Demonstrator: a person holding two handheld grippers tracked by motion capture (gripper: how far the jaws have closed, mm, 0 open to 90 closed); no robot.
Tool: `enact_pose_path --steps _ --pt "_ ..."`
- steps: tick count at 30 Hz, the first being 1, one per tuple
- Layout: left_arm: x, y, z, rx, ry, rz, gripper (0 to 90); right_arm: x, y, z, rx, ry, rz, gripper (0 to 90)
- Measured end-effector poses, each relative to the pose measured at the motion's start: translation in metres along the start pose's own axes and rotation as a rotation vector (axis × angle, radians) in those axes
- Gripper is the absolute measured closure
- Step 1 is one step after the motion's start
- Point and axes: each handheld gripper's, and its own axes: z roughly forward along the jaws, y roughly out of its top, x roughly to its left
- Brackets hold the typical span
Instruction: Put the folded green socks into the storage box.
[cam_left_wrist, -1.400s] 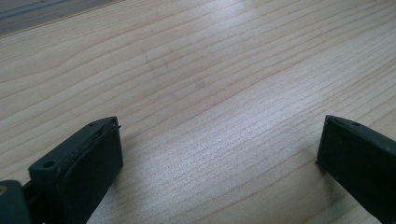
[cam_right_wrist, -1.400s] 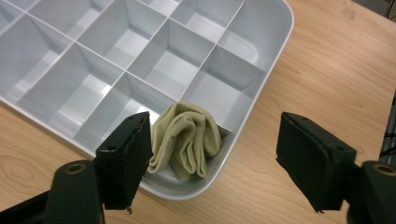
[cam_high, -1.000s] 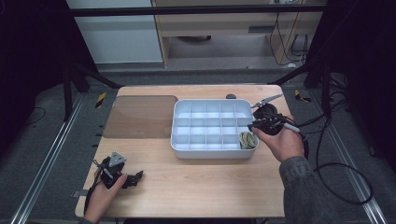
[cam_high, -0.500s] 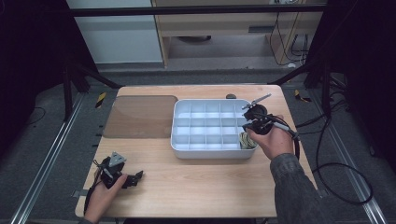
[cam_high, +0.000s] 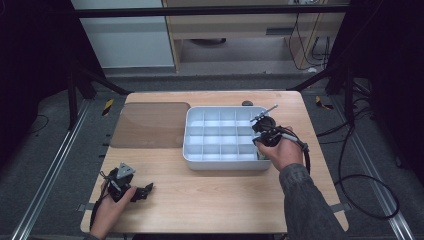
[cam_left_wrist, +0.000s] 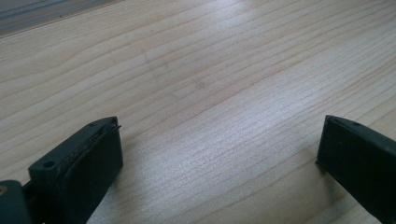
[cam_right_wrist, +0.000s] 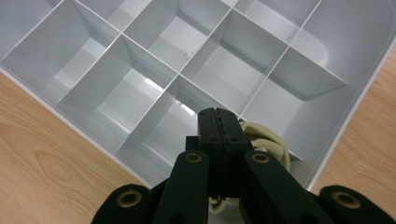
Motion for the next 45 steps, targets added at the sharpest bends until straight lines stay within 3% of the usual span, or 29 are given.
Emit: enact_pose_path --steps 11,28,33,38,44,45 --pt "0.0 0.0 0.001 -0.003 -0.005 0.003 0.0 0.0 0.001 0.018 0.038 0.001 -0.006 90.0" --pt "0.0 0.0 0.0 0.0 -0.004 0.009 0.0 -0.024 -0.027 0.03 0.077 -0.028 0.057 90.0" --pt "0.0 0.0 0.0 0.0 -0.004 0.009 0.0 -0.025 -0.029 0.03 0.076 -0.026 0.071 90.0" --pt "0.0 0.0 0.0 0.0 -0.004 0.01 0.0 -0.027 -0.031 0.032 0.082 -0.044 0.047 90.0" --pt "0.0 0.0 0.0 0.0 -0.004 0.009 0.0 -0.026 -0.032 0.033 0.091 -0.058 0.071 90.0" --pt "0.0 0.0 0.0 0.0 -0.004 0.009 0.0 -0.028 -0.034 0.034 0.086 -0.064 0.058 90.0"
